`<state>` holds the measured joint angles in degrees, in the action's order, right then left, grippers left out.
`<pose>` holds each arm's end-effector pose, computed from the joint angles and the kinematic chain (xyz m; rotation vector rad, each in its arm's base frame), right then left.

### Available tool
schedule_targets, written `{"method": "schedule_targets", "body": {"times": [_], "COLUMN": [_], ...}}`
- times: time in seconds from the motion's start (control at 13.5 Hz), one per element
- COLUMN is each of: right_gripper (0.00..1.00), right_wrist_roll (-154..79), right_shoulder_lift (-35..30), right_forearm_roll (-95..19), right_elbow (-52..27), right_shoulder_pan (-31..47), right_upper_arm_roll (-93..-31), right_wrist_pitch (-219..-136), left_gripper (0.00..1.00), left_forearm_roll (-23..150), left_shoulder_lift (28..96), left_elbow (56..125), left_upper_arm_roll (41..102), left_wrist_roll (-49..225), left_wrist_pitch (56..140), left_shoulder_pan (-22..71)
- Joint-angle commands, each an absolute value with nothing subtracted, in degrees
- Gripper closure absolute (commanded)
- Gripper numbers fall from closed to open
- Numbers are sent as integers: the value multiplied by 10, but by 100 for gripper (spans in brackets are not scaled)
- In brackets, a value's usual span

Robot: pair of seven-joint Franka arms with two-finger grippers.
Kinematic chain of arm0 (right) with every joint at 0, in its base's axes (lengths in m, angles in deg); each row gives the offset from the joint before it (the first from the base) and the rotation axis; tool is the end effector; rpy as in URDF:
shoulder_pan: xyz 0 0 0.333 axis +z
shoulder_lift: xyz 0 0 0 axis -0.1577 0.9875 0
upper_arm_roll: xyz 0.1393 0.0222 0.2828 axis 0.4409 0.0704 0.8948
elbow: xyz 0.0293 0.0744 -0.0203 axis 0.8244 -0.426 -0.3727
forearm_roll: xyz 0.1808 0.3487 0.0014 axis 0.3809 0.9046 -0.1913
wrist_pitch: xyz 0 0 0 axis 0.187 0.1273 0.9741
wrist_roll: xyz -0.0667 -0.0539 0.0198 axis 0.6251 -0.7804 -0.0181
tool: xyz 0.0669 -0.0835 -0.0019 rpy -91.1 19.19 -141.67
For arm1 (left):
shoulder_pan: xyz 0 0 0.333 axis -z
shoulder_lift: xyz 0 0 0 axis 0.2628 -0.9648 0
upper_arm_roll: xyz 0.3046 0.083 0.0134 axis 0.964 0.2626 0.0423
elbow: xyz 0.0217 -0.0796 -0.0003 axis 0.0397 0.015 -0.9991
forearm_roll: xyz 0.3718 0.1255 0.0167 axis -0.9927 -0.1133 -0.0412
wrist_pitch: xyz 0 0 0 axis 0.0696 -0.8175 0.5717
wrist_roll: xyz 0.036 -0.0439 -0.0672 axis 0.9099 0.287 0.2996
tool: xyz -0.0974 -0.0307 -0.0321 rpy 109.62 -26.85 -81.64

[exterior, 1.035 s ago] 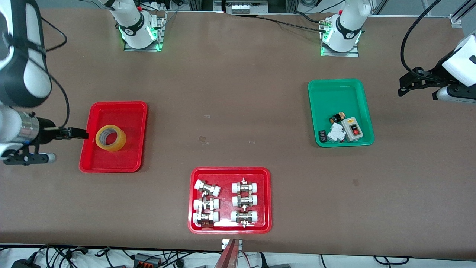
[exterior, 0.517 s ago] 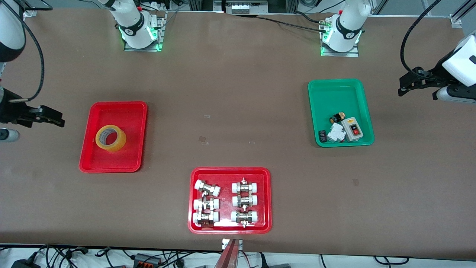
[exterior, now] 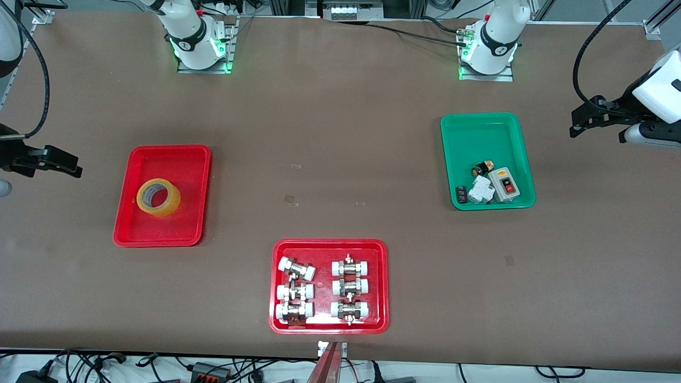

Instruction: Left arm passes tape to right arm into tray

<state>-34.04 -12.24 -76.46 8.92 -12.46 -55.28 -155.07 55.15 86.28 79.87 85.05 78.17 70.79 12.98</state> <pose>0.6333 -0.0280 0.5830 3.1167 -0.0065 0.0219 0.5598 -0.0247 0.6225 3.1243 -0.1566 -0.0149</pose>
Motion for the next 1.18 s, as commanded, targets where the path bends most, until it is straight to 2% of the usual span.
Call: {"method": "schedule_targets", "body": {"times": [0.0,0.3,0.67,1.11], "right_gripper": [0,0,0,0], "right_wrist_roll": [-335,-334,-327,-335], "right_shoulder_lift": [-143,-163,-269,-271], "right_forearm_roll": [-771,-773,-764,-765], "right_elbow": [88,53,-132,-107], "right_shoulder_pan": [-99,-92,-93,-93], "right_upper_arm_roll": [-582,-590,-589,-590], "right_wrist_pitch": [-1554,-1560,-1651,-1625], "left_gripper": [0,0,0,0], "left_forearm_roll": [538,538,538,538], "left_shoulder_lift": [863,863,863,863], "left_elbow": [796,796,796,796], "left_upper_arm_roll": [848,848,849,849], "left_wrist_roll": [776,776,774,772], "left_wrist_pitch": [702,702,702,702], "left_shoulder_pan": [128,128,127,127]}}
